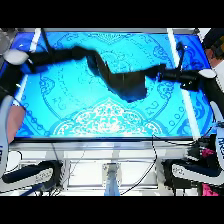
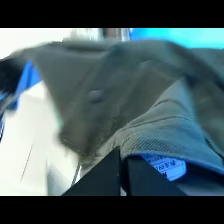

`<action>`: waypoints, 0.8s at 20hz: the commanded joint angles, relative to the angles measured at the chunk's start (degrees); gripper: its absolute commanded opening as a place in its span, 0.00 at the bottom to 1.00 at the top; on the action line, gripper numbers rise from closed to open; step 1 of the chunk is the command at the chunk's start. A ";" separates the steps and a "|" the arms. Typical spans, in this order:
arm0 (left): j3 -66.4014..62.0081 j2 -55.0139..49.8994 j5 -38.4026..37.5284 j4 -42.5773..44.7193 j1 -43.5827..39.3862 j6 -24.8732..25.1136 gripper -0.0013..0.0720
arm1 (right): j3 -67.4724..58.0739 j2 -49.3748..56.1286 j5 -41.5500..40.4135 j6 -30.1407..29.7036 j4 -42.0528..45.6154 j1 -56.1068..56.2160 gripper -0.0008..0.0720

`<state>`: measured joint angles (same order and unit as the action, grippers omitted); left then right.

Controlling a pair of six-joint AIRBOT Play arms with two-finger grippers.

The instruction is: Fold the clothes and pants, and hang the long-sleeved shirts on hangers.

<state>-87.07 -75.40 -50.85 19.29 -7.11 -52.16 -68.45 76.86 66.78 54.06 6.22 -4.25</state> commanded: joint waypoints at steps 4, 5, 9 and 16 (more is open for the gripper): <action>-13.53 -4.66 18.62 7.06 -1.62 -4.02 0.03 | -8.57 -0.15 -44.11 0.31 -4.31 11.32 0.03; -13.86 -6.23 22.32 7.06 -1.73 -4.00 0.03 | -9.55 0.52 -54.95 0.35 -4.81 14.08 0.03; -24.70 -13.79 23.41 7.30 0.15 -3.98 0.03 | -21.70 7.39 -73.20 0.24 -3.82 18.45 0.03; -31.23 -17.73 14.53 8.41 2.97 -2.45 0.03 | -36.28 17.62 -66.82 0.33 -1.25 16.79 0.03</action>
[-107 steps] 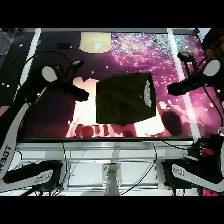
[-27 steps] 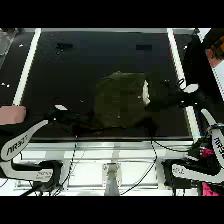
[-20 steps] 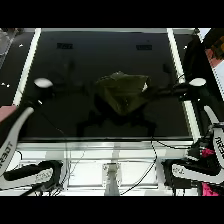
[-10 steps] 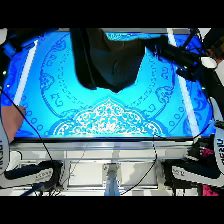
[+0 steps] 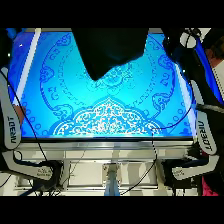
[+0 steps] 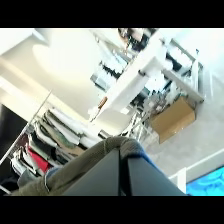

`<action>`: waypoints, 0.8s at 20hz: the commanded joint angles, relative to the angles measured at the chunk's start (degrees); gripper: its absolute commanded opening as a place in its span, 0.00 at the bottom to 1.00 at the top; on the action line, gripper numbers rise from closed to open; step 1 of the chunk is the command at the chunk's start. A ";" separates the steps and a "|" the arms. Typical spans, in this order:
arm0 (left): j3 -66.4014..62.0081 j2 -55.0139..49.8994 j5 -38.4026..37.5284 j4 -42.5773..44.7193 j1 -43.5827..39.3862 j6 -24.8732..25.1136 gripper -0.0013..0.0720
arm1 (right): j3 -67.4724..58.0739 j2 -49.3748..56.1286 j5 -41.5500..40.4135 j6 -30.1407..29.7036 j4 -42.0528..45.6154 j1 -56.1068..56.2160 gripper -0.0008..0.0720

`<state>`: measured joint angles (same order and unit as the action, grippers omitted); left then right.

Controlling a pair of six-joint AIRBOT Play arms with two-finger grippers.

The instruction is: Fold the clothes and pants, and hang the long-sleeved shirts on hangers.

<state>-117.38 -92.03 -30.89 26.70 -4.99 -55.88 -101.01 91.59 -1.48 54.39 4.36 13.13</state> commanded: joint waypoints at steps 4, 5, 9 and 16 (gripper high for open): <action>3.67 -1.07 -25.88 6.86 0.50 6.14 0.03 | -3.67 2.64 30.62 3.28 10.21 -7.85 0.03; 5.01 -1.03 -30.14 10.47 0.02 4.79 0.03 | -3.08 2.51 39.34 9.66 16.61 -10.03 0.03; 14.99 1.42 -40.28 17.42 -2.16 -0.20 0.03 | 10.47 -4.74 55.34 21.73 38.40 -12.79 0.03; 54.36 25.20 -35.78 18.29 -10.25 -0.33 0.03 | 49.11 -39.47 59.54 35.82 52.37 -16.24 0.03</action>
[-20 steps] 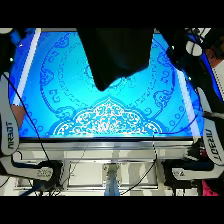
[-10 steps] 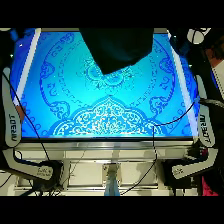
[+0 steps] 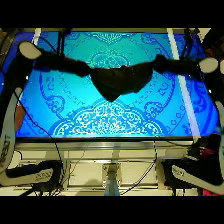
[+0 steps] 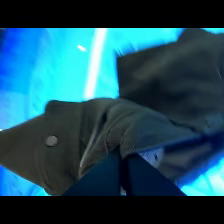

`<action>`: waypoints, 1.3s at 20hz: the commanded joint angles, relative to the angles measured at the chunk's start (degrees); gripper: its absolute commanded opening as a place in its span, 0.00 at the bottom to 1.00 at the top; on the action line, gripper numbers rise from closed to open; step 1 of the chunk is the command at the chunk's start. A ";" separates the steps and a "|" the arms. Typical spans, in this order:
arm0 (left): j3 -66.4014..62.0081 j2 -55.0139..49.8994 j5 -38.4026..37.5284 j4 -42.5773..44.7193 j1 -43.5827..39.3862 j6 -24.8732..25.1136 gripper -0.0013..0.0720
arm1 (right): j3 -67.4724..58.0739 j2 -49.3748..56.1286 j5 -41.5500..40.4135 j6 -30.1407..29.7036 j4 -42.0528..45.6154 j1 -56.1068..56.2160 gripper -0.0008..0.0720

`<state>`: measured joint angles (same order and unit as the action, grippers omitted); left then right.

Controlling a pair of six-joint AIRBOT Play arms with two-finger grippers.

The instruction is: Fold the clothes and pants, and hang the long-sleeved shirts on hangers.

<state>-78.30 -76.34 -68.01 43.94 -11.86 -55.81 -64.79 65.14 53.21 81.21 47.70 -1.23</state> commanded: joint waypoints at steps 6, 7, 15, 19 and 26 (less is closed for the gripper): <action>38.45 23.39 5.68 -1.29 -16.24 -1.90 0.03 | 19.69 -32.48 25.16 25.00 28.26 -2.69 0.03; 39.76 23.26 7.23 -2.60 -18.86 -1.90 0.03 | 19.69 -33.55 26.95 25.35 28.72 -2.69 0.03; 29.90 14.23 32.98 -12.52 -22.49 -1.11 0.03 | 19.67 -26.38 8.07 26.38 28.98 -2.69 0.03; 15.23 2.21 34.84 -12.59 -15.19 -0.79 0.03 | 19.50 -13.31 -11.89 29.16 26.84 -2.69 0.03; 7.37 -15.76 47.95 -21.51 -11.96 -0.76 0.39 | 19.50 5.66 -44.33 29.86 22.99 -2.71 0.20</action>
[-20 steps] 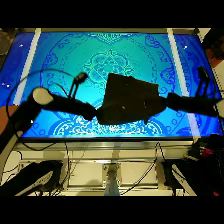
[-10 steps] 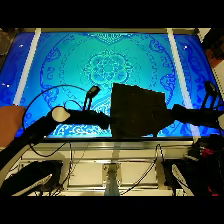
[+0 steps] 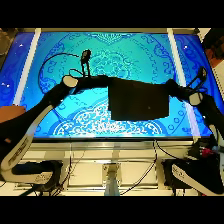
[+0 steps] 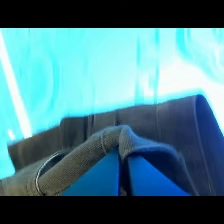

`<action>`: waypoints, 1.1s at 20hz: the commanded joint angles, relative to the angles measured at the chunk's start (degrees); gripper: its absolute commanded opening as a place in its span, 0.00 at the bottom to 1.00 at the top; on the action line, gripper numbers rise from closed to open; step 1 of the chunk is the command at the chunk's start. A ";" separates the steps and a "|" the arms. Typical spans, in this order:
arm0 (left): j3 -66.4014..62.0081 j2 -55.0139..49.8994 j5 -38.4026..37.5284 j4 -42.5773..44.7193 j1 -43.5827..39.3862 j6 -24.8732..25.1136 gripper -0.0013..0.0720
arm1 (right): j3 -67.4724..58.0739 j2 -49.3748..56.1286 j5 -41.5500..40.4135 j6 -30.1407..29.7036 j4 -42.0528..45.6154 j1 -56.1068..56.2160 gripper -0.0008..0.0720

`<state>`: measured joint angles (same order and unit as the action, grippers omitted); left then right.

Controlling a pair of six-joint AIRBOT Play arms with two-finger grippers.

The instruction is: Fold the clothes and pants, and hang the long-sleeved shirts on hangers.

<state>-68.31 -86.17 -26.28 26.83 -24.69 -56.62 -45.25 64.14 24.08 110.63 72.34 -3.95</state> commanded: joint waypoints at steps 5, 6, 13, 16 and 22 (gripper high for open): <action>-3.15 -3.67 6.16 -4.35 1.97 0.11 0.96 | -2.40 6.34 -19.06 3.43 -4.52 -2.34 0.44; -3.15 -1.68 5.95 -4.35 2.51 1.22 0.96 | -5.05 6.86 -10.10 3.32 -5.01 -4.96 0.55; -3.13 15.32 -6.08 -4.15 3.32 9.57 0.96 | -28.72 24.94 59.04 -41.40 -24.81 -26.64 0.69; -3.13 18.23 -9.18 -4.22 2.32 9.53 0.96 | -33.83 32.74 67.89 -41.83 -24.26 -26.73 0.95; -3.13 18.47 -11.56 -4.22 -0.48 9.53 0.96 | -34.62 40.24 68.06 -44.13 -20.74 -20.98 0.95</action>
<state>-71.37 -68.25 -36.38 22.65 -24.08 -47.33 -78.89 100.64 88.31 68.77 50.61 -26.85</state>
